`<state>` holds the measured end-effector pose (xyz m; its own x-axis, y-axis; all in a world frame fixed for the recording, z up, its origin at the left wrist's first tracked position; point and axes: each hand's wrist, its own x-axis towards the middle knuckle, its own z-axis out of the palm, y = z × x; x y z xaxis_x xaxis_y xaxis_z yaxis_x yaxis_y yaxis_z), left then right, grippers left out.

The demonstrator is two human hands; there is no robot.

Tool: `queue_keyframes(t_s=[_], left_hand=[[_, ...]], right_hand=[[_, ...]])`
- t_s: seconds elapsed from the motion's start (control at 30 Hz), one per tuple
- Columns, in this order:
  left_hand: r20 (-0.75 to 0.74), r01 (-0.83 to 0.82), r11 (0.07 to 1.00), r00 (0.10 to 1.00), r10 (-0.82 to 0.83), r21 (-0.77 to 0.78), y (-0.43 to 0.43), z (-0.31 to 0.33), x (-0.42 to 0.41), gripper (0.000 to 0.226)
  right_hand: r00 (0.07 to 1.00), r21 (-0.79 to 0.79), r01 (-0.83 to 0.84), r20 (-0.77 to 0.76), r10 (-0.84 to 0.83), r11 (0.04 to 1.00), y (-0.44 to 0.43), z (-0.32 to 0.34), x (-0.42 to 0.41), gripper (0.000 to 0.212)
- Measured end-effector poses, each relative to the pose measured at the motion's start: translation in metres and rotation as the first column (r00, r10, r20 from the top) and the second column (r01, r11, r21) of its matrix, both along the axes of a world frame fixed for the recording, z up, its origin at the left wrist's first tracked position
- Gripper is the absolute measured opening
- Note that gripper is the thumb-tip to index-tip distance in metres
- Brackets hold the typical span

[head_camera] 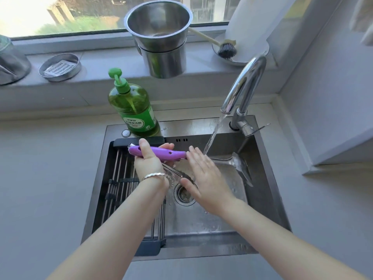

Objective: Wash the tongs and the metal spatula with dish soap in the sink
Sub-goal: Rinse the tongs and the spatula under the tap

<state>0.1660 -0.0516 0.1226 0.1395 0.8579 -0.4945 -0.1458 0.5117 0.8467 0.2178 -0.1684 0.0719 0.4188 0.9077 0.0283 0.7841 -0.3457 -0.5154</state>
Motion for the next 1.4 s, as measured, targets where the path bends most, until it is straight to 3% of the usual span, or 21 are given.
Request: queue_keyframes(t_s=[0.17,0.3,0.37,0.5,0.7,0.8,0.87,0.93,0.97,1.03,1.07,1.1,1.13,1.23,1.3,1.4], left_hand=[[0.006,-0.074,0.997,0.997,0.074,0.015,0.021,0.009,-0.013,0.030],[-0.003,-0.163,0.986,0.987,0.163,0.029,0.044,0.012,-0.033,0.032],[-0.008,-0.209,0.978,0.978,0.209,-0.002,0.050,0.008,-0.042,0.033],[-0.003,-0.215,0.976,0.977,0.215,-0.041,0.046,0.002,-0.051,0.034],[0.000,-0.259,0.964,0.966,0.260,-0.059,0.041,-0.005,-0.061,0.037],[0.006,-0.263,0.965,0.965,0.263,-0.015,0.039,-0.004,-0.061,0.035],[0.049,-0.241,0.971,0.970,0.240,0.013,0.039,-0.001,-0.061,0.035],[0.099,-0.198,0.978,0.977,0.191,0.067,0.040,0.004,-0.060,0.038],[0.125,-0.173,0.980,0.979,0.160,0.101,0.041,0.007,-0.059,0.040],[0.192,-0.123,0.978,0.977,0.090,0.168,0.040,0.013,-0.057,0.042],[0.224,-0.084,0.974,0.974,0.036,0.209,0.038,0.017,-0.055,0.043],[0.247,-0.030,0.965,0.968,-0.036,0.259,0.036,0.021,-0.054,0.044],[0.262,0.033,0.949,0.958,-0.119,0.313,0.034,0.024,-0.053,0.045],[0.285,0.214,0.882,0.892,-0.352,0.420,0.032,0.030,-0.049,0.046],[0.284,0.300,0.832,0.840,-0.462,0.467,0.033,0.031,-0.045,0.053],[0.224,0.379,0.783,0.814,-0.535,0.493,0.033,0.029,-0.039,0.060]], right_hand=[[0.985,-0.136,0.166,-0.025,-0.171,0.977,-0.036,-0.020,0.036,0.087],[0.844,-0.095,0.411,-0.336,-0.418,0.907,-0.043,-0.024,0.046,0.064],[0.833,-0.070,0.379,-0.409,-0.373,0.923,-0.036,-0.017,0.039,0.063],[0.908,-0.079,0.186,-0.366,-0.202,0.979,-0.007,-0.013,0.028,0.076],[0.772,-0.271,0.361,-0.451,-0.449,0.893,0.024,-0.021,0.039,0.066],[0.866,-0.213,0.243,-0.391,-0.311,0.946,0.026,-0.015,0.016,0.065],[0.855,-0.163,0.215,-0.445,-0.266,0.963,0.022,-0.014,0.011,0.063],[0.733,-0.212,0.336,-0.553,-0.396,0.918,0.021,-0.019,0.021,0.064],[0.625,-0.281,0.405,-0.609,-0.488,0.870,0.020,-0.022,0.029,0.064],[0.236,-0.469,0.483,-0.743,-0.626,0.739,0.018,-0.029,0.042,0.058],[0.032,-0.548,0.462,-0.776,-0.630,0.697,0.015,-0.032,0.048,0.053],[-0.109,-0.612,0.405,-0.770,-0.628,0.679,0.011,-0.033,0.052,0.050],[-0.187,-0.663,0.325,-0.744,-0.641,0.675,0.006,-0.034,0.053,0.047],[-0.251,-0.739,0.136,-0.670,-0.699,0.659,-0.008,-0.037,0.057,0.020],[-0.376,-0.722,-0.013,-0.638,-0.672,0.692,-0.016,-0.036,0.054,0.030],[-0.455,-0.661,-0.055,-0.650,-0.608,0.748,-0.020,-0.034,0.045,0.033]])
